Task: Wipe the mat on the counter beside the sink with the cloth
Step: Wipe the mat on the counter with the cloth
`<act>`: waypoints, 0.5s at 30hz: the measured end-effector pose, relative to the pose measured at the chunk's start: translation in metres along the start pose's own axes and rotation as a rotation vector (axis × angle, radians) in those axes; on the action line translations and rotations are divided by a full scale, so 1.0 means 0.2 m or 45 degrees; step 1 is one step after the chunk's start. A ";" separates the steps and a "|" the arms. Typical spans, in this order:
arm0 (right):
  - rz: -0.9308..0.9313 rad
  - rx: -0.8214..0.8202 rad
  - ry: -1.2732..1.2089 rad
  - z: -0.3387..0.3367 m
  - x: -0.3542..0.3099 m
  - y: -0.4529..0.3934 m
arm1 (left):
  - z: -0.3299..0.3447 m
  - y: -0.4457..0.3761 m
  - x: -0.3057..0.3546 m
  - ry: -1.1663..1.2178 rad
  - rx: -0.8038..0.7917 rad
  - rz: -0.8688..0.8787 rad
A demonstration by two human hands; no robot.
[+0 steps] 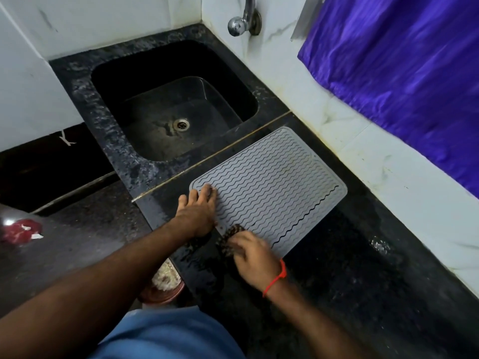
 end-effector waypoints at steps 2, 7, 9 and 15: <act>0.155 0.180 -0.145 -0.24 0.12 -0.09 | -0.01 -0.01 0.00 0.012 0.023 0.021; 0.445 0.474 0.105 -0.64 0.52 -0.31 | 0.01 0.00 0.03 0.089 -0.044 -0.024; 0.518 0.443 0.248 -0.62 0.63 -0.39 | 0.02 0.00 0.04 0.078 -0.055 -0.031; 0.226 0.285 0.620 -0.18 0.33 -0.28 | 0.00 -0.01 0.04 -0.024 -0.079 -0.032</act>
Point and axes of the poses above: each hand's wrist, its own y-axis away from the middle knuckle, its own z-axis out of the palm, x = y × z, the point moved 8 cm from there along -y, towards the middle knuckle
